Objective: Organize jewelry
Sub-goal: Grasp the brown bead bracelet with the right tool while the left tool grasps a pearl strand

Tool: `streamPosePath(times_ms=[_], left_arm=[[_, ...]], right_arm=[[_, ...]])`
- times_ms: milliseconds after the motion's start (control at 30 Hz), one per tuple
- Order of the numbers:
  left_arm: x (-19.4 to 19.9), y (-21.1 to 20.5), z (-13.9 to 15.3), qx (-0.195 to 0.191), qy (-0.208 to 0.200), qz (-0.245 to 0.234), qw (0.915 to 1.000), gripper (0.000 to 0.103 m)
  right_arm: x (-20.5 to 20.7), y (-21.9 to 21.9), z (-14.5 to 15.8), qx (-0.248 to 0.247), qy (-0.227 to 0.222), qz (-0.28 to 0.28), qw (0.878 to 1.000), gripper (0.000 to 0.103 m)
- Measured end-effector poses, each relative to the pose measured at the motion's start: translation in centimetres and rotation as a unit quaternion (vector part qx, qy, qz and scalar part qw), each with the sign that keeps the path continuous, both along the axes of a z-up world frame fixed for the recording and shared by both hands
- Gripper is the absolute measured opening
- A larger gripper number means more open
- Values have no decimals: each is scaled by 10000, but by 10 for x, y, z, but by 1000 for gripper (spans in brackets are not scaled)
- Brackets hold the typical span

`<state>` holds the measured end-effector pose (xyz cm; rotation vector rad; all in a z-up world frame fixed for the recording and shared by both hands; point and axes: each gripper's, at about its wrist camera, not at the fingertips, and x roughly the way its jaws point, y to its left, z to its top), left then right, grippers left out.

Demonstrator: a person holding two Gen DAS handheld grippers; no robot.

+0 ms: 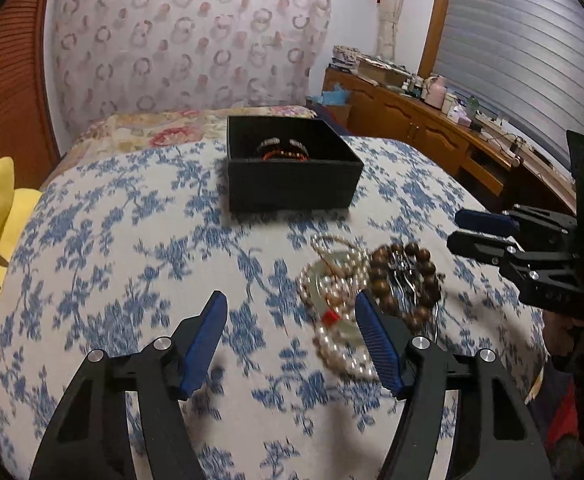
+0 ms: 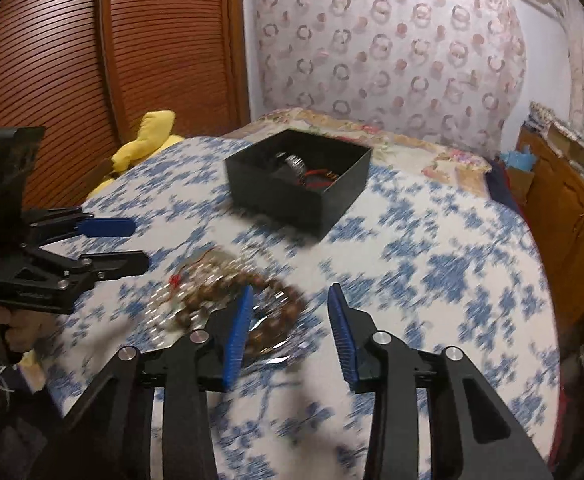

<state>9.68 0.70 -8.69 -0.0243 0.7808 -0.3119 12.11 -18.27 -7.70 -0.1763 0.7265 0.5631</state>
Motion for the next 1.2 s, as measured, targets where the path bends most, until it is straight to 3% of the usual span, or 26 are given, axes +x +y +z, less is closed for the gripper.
streamPosePath(times_ms=[467, 600, 1033, 1200], left_arm=[[-20, 17, -9, 112, 11, 258, 9996, 64], [-20, 18, -11, 104, 25, 264, 9996, 64], [-22, -4, -12, 63, 45, -24, 10000, 64], [-17, -15, -18, 6, 242, -178, 9995, 39]], right_arm=[[-6, 57, -26, -2, 473, 635, 9969, 28], [-7, 57, -25, -71, 448, 726, 9963, 15], [-5, 4, 40, 189, -420, 264, 9986, 15], [-6, -10, 55, 230, -670, 104, 9974, 15]])
